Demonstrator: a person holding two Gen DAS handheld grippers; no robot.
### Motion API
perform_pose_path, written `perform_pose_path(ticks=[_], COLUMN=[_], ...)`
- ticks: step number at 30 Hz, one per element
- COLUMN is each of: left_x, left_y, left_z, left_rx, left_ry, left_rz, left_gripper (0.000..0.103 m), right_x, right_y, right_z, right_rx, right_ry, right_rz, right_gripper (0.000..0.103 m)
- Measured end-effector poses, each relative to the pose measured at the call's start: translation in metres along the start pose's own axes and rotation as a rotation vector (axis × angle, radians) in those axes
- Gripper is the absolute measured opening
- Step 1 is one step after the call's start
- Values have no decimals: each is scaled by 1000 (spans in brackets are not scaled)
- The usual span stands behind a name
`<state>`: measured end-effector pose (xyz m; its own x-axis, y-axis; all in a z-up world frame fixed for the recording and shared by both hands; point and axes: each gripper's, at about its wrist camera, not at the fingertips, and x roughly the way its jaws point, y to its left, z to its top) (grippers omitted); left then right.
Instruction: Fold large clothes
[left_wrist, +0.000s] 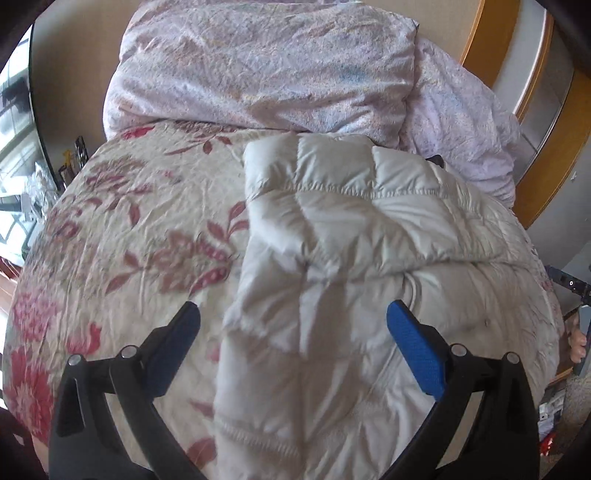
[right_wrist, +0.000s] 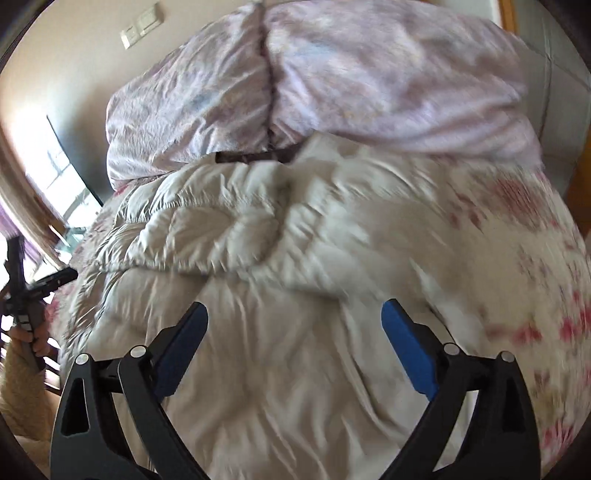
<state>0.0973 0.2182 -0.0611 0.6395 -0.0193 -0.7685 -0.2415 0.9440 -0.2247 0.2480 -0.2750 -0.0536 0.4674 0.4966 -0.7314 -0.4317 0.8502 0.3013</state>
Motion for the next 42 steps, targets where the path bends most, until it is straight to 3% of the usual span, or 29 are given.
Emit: perform_pose_path(ticks=[6, 10, 15, 20, 22, 29, 35, 42], left_x=[-40, -50, -51, -53, -55, -56, -48, -31], left_y=[52, 62, 55, 46, 43, 47, 44, 54], left_z=[-65, -99, -123, -135, -139, -156, -158, -171], left_rx=[-143, -203, -234, -254, -256, -331, -329, -424], left_ry=[30, 40, 32, 43, 41, 52, 75, 110], left_rz=[-122, -221, -271, -326, -321, -352, -335, -400], left_gripper=[99, 94, 88, 81, 80, 66, 64, 60], right_x=[-47, -50, -43, -41, -37, -27, -27, -21], right_y=[-90, -121, -129, -124, -121, -115, -115, -117], right_z=[-71, -108, -137, -142, -144, -155, -157, -161], right_rx=[229, 357, 425, 425, 433, 445, 439, 454], right_ry=[48, 79, 87, 81, 105, 135, 123, 127], right_rz=[-42, 56, 160, 217, 263, 304, 328, 340], right_gripper=[97, 96, 88, 85, 79, 77, 75, 75])
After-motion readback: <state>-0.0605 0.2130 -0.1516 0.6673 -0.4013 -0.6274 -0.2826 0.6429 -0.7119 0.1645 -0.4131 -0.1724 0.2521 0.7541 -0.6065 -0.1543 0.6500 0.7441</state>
